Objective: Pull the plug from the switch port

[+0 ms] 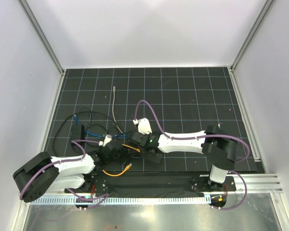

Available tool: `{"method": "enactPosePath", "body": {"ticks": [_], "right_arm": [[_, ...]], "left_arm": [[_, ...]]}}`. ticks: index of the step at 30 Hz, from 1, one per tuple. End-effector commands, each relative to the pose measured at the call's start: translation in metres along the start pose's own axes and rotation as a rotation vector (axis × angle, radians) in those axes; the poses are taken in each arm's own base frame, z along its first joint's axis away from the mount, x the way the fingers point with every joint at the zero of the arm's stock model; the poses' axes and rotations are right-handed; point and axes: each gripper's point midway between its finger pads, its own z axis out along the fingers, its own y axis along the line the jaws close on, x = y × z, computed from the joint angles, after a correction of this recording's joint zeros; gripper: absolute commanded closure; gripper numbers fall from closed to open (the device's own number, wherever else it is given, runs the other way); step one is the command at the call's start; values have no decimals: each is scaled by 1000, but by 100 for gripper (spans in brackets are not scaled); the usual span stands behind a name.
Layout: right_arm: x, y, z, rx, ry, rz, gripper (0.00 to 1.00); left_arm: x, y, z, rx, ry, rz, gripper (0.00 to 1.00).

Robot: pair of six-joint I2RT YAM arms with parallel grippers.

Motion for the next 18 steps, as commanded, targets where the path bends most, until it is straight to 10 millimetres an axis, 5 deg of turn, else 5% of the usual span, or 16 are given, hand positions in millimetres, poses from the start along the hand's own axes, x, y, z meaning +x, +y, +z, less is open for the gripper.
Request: {"method": "enactPosePath", "body": {"ticks": [1, 9, 13, 18], "right_arm": [[73, -34, 23, 86, 208, -140, 53], [96, -26, 31, 40, 246, -261, 52], [84, -10, 24, 8, 214, -259, 50], [47, 5, 7, -13, 124, -190, 39]], "left_arm": [[-28, 37, 1, -135, -132, 28, 100], [-34, 28, 5, -160, -142, 90, 100], [-30, 29, 8, -172, -119, 106, 100], [-24, 33, 6, -174, -93, 108, 100]]}}
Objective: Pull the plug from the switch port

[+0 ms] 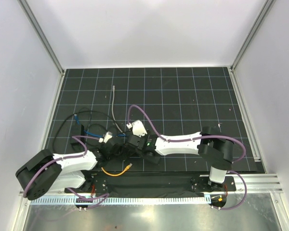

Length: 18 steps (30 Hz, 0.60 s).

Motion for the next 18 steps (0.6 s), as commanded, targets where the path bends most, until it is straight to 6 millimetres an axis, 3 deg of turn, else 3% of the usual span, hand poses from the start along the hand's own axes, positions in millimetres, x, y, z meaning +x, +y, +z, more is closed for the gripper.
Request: {"method": "enactPosePath", "body": {"ticks": [1, 5, 18], "right_arm": [[48, 1, -2, -23, 187, -20, 39], [29, 11, -14, -58, 163, 63, 39], [37, 25, -24, -110, 210, 148, 34]], "left_arm": [[-13, 38, 2, -119, -60, 48, 100], [-13, 36, -1, -98, -59, 44, 100], [-10, 28, -3, -58, -45, 39, 100]]}}
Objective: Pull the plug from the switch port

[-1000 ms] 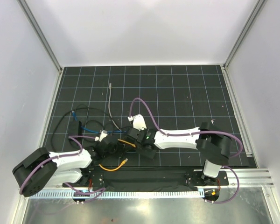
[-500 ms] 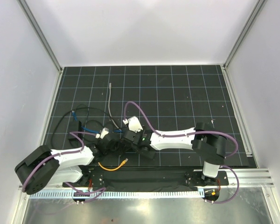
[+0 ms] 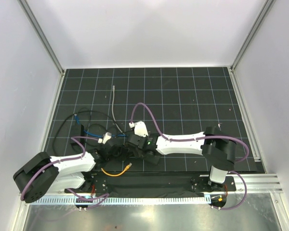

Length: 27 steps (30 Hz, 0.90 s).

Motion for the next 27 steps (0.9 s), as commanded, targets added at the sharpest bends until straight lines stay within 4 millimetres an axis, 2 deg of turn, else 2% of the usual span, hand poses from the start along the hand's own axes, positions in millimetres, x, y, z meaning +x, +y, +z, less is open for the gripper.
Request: {"method": "enactPosePath", "body": {"ticks": [1, 9, 18, 24, 27], "right_arm": [[30, 4, -2, -13, 108, 16, 34], [64, -10, 10, 67, 168, -30, 35], [74, -41, 12, 192, 165, -75, 38], [95, -47, 16, 178, 213, -67, 44], [108, -57, 17, 201, 247, -86, 45]], "left_arm": [[-10, 25, 1, -68, -47, 35, 100], [-10, 26, 2, -68, -50, 26, 100], [-12, 27, 1, -69, -56, 23, 100], [-14, 31, 2, -91, -70, 30, 100], [-17, 32, 1, -99, -85, 28, 100]]}}
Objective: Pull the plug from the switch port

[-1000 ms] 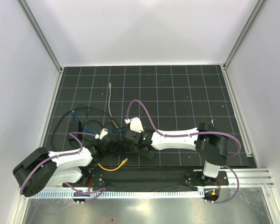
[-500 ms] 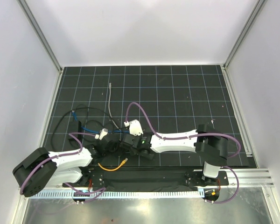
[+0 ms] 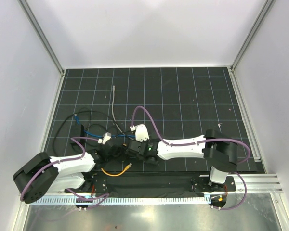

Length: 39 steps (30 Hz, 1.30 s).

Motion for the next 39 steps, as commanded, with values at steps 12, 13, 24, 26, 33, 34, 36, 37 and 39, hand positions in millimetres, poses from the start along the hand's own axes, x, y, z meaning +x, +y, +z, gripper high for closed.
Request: {"method": "enactPosePath", "body": {"ticks": [12, 13, 24, 26, 33, 34, 36, 37, 39], "right_arm": [[69, -15, 23, 112, 287, -166, 41], [71, -14, 23, 112, 293, -167, 41], [121, -65, 14, 168, 409, -220, 44], [130, -69, 14, 156, 432, -237, 44], [139, -61, 16, 107, 492, -291, 43], [139, -59, 17, 102, 496, -298, 42], [141, -56, 18, 95, 513, -313, 42], [141, -54, 18, 89, 521, -316, 42], [138, -52, 17, 89, 513, -312, 42]], "left_arm": [[-9, 28, 3, -102, -59, 52, 100], [-9, 27, 3, -100, -58, 53, 100], [-24, 26, -3, -96, -135, 13, 100], [-30, 28, -3, -116, -156, 19, 100], [-36, 35, 0, -146, -181, 22, 100], [-37, 36, 0, -152, -188, 26, 100], [-40, 38, 1, -163, -195, 37, 100], [-39, 38, 1, -163, -194, 40, 100], [-38, 35, 1, -151, -185, 45, 100]]}}
